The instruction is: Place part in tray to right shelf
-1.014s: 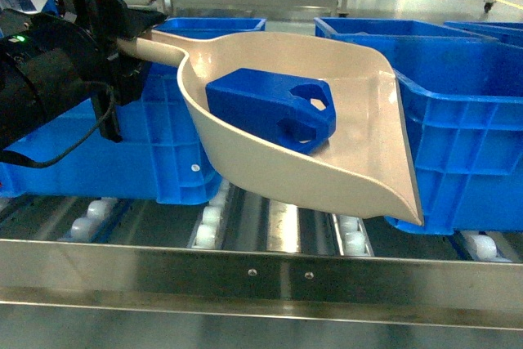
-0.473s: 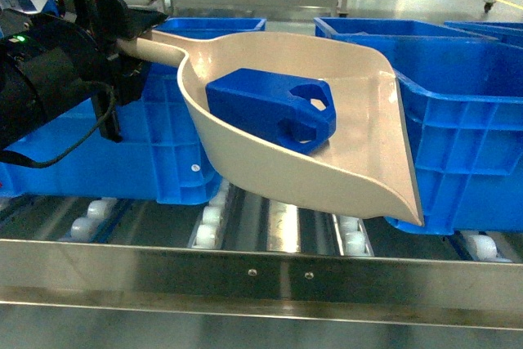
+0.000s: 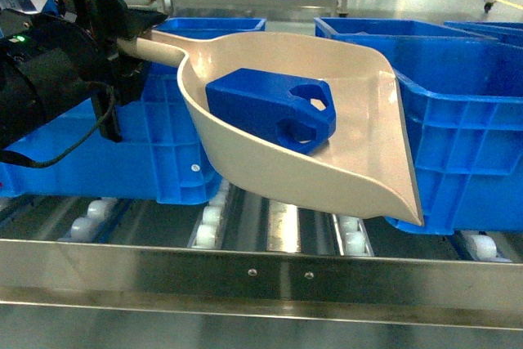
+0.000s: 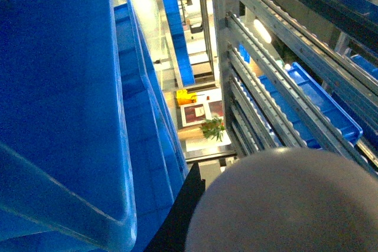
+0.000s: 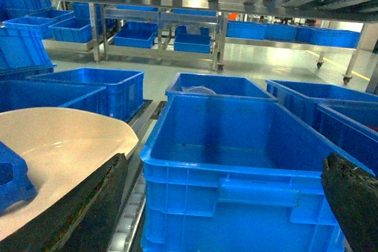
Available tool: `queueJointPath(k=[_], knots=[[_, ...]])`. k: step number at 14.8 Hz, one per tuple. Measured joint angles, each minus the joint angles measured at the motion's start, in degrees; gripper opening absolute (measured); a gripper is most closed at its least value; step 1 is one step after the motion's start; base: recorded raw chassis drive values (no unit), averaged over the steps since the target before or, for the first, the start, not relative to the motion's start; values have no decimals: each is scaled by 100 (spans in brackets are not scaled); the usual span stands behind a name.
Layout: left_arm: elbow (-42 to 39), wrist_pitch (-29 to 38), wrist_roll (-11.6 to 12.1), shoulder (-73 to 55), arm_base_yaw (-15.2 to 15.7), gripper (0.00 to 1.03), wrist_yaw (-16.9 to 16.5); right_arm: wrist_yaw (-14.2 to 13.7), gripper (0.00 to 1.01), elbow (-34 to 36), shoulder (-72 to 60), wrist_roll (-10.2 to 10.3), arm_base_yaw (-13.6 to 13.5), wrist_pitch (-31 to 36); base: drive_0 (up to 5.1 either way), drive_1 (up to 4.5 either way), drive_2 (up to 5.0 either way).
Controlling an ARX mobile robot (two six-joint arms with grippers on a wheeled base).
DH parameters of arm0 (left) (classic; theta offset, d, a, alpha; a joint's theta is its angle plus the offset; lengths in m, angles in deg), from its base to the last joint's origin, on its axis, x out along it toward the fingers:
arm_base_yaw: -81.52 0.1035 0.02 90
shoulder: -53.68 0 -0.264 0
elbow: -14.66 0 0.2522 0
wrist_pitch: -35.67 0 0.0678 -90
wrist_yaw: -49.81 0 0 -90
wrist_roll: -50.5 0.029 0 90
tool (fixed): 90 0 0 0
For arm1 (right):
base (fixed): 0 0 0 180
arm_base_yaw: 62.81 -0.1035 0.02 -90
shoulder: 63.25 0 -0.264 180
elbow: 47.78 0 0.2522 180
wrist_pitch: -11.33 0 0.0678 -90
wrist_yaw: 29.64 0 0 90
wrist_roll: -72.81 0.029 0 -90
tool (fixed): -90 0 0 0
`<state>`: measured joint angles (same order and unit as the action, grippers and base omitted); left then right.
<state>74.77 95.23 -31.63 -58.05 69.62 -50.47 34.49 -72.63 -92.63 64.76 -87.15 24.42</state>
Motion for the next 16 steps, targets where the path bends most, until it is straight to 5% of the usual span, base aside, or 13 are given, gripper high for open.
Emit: queueJointPath(k=[1, 2, 3, 4, 8, 11, 13, 14, 16], knots=[[0, -63, 22, 2, -11, 12, 92, 0, 98, 0, 0, 0, 0, 0, 0, 0, 0], [7, -481, 107, 127, -96, 12, 608, 0, 98, 0, 0, 0, 0, 0, 0, 0, 0], [-9, -581, 505, 264, -173, 12, 1552, 2, 98, 0, 0, 0, 0, -4, 0, 0, 0], [-9, -487, 662, 450, -168, 12, 1932, -2, 98, 0, 0, 0, 0, -4, 0, 0, 0], [205, -682, 953, 1370, 214, 12, 2396, 0, 98, 0, 2, 0, 0, 0, 0, 0, 0], [426, -1722, 1036, 1792, 632, 12, 3320, 0, 98, 0, 2, 0, 0, 2, 0, 0, 0], [691, -2114, 1773, 1939, 765, 12, 4564, 0, 98, 0, 2, 0, 0, 0, 0, 0, 0], [837, -1829, 2371, 1939, 756, 12, 5154, 0, 98, 0, 2, 0, 0, 2, 0, 0, 0], [1093, -1294, 3560, 1930, 664, 12, 5746, 0, 98, 0, 2, 0, 0, 0, 0, 0, 0]])
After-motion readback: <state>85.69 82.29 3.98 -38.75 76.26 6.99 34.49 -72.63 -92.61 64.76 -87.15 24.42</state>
